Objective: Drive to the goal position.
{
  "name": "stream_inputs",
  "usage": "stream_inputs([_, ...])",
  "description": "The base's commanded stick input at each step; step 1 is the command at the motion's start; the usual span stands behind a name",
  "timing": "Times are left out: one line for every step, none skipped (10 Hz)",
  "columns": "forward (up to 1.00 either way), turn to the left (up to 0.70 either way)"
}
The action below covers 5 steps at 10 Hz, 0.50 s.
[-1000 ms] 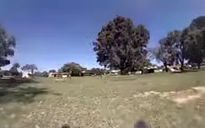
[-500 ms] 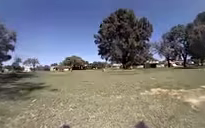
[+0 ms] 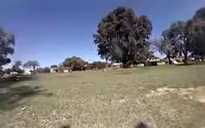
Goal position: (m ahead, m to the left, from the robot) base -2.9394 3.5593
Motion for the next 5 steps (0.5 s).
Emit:
stream_inputs([0.7,0.0])
stream_inputs([0.7,0.0])
stream_inputs([0.7,0.0])
stream_inputs([0.7,0.0])
stream_inputs([0.7,0.0])
